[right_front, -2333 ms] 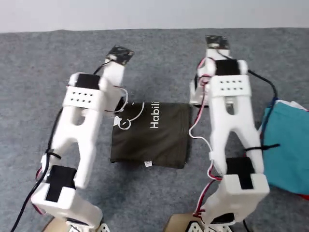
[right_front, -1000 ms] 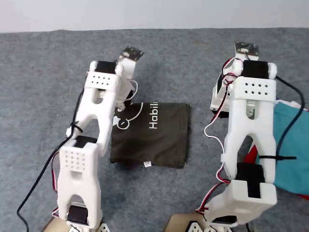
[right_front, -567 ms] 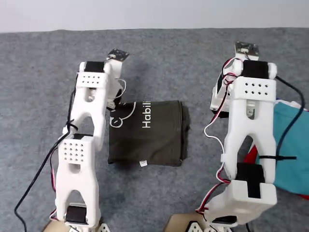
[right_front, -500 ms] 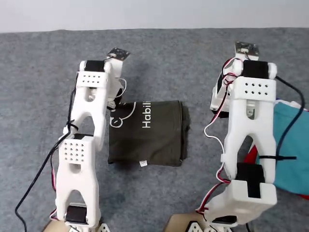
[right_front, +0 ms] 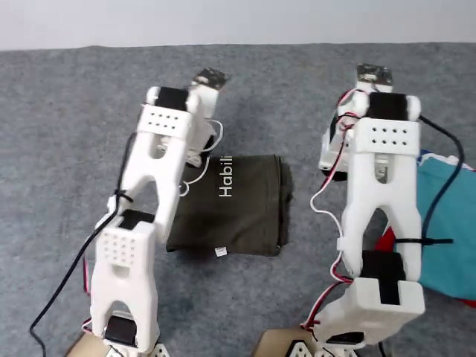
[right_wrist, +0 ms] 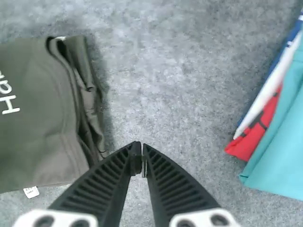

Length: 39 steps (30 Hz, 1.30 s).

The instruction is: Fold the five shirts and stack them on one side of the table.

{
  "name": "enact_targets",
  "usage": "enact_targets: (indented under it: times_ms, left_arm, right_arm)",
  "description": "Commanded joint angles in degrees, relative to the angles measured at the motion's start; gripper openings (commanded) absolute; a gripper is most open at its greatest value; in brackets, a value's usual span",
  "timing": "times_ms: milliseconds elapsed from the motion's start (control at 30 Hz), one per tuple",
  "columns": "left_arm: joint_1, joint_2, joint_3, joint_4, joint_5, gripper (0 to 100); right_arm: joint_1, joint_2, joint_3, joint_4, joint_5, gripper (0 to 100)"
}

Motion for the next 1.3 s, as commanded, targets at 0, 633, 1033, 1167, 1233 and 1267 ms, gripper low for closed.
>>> enact_targets:
  times_ms: [0,633,1033,1167,1233,1267]
  left_arm:
    - [-4.5,-10.1,2.6,1.5,3.0,1]
    - [-28.5,-24.8,18.2,0.3,-0.3,1]
    - [-28.1,-24.7,18.2,0.2,-0.3,1]
    - [-27.6,-24.7,18.2,-0.5,-0.3,1]
    - [-27.5,-24.7,18.2,-0.5,-0.3,1]
    - [-27.5,-24.7,18.2,-0.4,-0.3,1]
  right_arm:
    - [-5.6,-2.8,2.8,1.7,0.0,0.9]
    - [-23.0,-2.2,31.1,-28.7,-3.2,0.9]
    - [-16.7,-0.5,30.9,-29.0,-1.7,0.9]
    - [-19.4,-3.5,26.7,-25.0,-1.8,0.9]
    - [-20.6,-4.3,24.4,-22.3,-1.8,0.9]
    - [-21.1,-4.4,23.4,-20.8,-1.8,0.9]
